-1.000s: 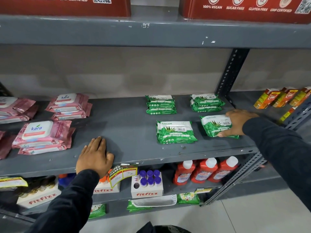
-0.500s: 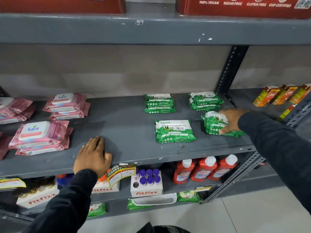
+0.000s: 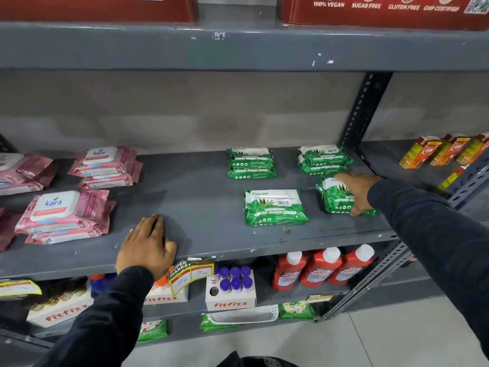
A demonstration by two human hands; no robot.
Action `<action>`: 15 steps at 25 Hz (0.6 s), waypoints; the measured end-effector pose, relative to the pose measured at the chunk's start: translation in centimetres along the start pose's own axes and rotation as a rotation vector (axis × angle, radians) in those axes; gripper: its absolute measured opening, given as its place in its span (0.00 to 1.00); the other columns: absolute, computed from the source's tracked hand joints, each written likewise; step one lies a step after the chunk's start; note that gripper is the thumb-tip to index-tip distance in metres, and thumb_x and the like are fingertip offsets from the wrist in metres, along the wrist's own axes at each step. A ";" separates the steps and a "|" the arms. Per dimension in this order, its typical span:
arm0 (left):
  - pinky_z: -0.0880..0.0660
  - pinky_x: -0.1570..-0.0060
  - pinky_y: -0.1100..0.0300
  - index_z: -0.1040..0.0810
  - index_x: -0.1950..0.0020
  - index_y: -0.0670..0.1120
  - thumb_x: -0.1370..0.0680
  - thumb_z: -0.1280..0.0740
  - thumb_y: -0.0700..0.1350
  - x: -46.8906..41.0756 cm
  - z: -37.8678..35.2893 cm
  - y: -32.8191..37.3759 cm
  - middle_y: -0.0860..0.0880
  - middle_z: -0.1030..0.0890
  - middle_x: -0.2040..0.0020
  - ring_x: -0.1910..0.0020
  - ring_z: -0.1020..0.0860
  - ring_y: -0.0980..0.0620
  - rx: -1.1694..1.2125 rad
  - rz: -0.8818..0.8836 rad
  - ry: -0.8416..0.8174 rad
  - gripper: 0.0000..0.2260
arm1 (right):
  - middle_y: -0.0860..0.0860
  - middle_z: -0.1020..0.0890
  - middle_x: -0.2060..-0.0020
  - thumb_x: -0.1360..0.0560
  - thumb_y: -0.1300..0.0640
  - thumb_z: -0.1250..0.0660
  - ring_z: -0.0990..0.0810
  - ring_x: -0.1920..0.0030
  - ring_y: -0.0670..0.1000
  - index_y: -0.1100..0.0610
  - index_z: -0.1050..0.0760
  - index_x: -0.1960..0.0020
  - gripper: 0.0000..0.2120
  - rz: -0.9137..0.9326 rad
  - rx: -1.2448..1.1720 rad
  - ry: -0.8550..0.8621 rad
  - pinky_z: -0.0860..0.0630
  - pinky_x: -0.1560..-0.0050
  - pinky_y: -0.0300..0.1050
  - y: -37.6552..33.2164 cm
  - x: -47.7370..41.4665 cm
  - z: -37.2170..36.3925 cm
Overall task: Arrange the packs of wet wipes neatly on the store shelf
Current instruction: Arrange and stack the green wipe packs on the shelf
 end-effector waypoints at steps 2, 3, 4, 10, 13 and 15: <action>0.37 0.32 0.46 0.32 0.30 0.42 0.27 0.50 0.56 0.0 0.0 0.1 0.42 0.32 0.29 0.30 0.35 0.43 -0.001 -0.001 0.000 0.30 | 0.55 0.33 0.28 0.40 0.54 0.19 0.28 0.33 0.57 0.50 0.50 0.23 0.56 -0.002 -0.010 0.008 0.28 0.38 0.47 0.0 0.0 0.0; 0.37 0.32 0.46 0.32 0.30 0.42 0.27 0.50 0.56 0.0 0.0 0.1 0.42 0.32 0.29 0.30 0.35 0.43 -0.001 0.000 0.003 0.30 | 0.55 0.33 0.27 0.40 0.55 0.19 0.29 0.33 0.57 0.50 0.51 0.23 0.56 -0.006 -0.017 0.011 0.28 0.38 0.47 0.0 0.1 0.0; 0.37 0.32 0.46 0.32 0.30 0.42 0.27 0.50 0.56 0.0 0.0 0.1 0.42 0.32 0.29 0.30 0.35 0.43 -0.001 0.000 0.007 0.30 | 0.55 0.34 0.27 0.40 0.54 0.19 0.29 0.32 0.57 0.50 0.51 0.23 0.56 -0.006 -0.021 0.014 0.29 0.38 0.47 0.0 0.2 0.1; 0.38 0.31 0.46 0.33 0.29 0.43 0.27 0.50 0.56 0.0 -0.1 -0.1 0.43 0.33 0.28 0.29 0.36 0.43 -0.003 -0.001 0.007 0.30 | 0.53 0.52 0.21 0.42 0.45 0.20 0.53 0.22 0.55 0.48 0.67 0.23 0.67 -0.028 -0.119 0.054 0.48 0.24 0.56 -0.6 1.4 1.5; 0.41 0.30 0.48 0.35 0.28 0.43 0.27 0.51 0.56 0.0 -0.1 0.0 0.43 0.35 0.27 0.28 0.39 0.44 -0.001 -0.010 0.003 0.31 | 0.52 0.51 0.21 0.34 0.49 0.23 0.51 0.22 0.51 0.52 0.57 0.21 0.55 0.158 -0.401 0.280 0.49 0.26 0.44 -3.6 3.0 3.4; 0.44 0.29 0.49 0.39 0.26 0.43 0.27 0.53 0.56 0.0 -0.1 0.0 0.44 0.39 0.25 0.26 0.42 0.46 -0.004 -0.023 -0.013 0.32 | 0.51 0.50 0.21 0.33 0.46 0.24 0.50 0.22 0.50 0.54 0.53 0.21 0.52 0.271 -0.416 0.297 0.50 0.26 0.42 -6.7 4.1 3.3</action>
Point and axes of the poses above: each hand's wrist, its own x-axis away from the middle knuckle, its own z-axis out of the back of the hand, y = z × x, the point moved 5 cm from there along -x, towards the middle knuckle
